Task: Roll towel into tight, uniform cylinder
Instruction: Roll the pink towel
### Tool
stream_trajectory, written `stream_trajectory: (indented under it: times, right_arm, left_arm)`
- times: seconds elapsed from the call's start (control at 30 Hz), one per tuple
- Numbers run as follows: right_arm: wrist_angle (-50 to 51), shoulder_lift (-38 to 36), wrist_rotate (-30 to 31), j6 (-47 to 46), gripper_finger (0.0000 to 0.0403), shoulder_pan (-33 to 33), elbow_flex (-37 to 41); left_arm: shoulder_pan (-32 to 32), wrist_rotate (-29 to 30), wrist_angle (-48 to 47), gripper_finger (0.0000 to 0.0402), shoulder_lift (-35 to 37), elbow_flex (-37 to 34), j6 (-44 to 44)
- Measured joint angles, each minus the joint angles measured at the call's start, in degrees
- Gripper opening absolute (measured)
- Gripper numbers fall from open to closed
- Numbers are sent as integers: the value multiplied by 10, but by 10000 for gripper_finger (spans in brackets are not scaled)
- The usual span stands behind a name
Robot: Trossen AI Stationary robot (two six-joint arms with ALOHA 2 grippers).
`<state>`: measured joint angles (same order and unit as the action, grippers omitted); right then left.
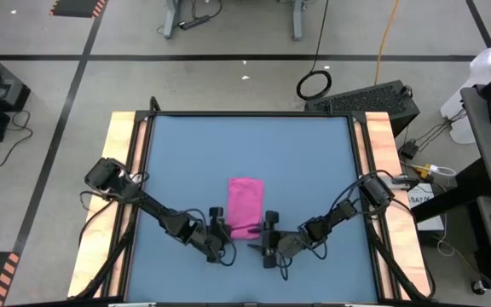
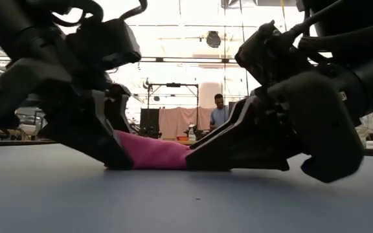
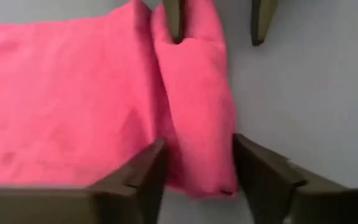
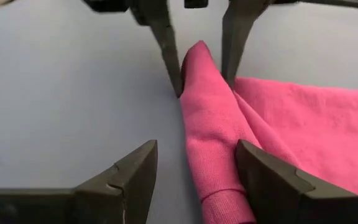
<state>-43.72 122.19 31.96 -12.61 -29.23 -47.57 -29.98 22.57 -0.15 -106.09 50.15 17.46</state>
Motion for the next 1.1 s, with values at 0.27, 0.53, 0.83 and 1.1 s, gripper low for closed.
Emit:
stream_trajectory:
  times: [0.27, 0.53, 0.83, 1.1]
  right_arm:
    - [21, 0, -4, -88, 210, 5, 0]
    - [7, 1, -16, -123, 210, 8, 2]
    - [3, 1, -33, -132, 210, 9, 2]
    - [1, 1, -36, -133, 210, 8, 2]
  left_arm:
    - [-65, 125, -33, 305, 31, 9, -66]
    - [-121, 205, 58, 315, 8, 8, -149]
    - [-108, 252, 80, 286, -49, 9, -179]
    - [-78, 202, 73, 232, -58, 10, -148]
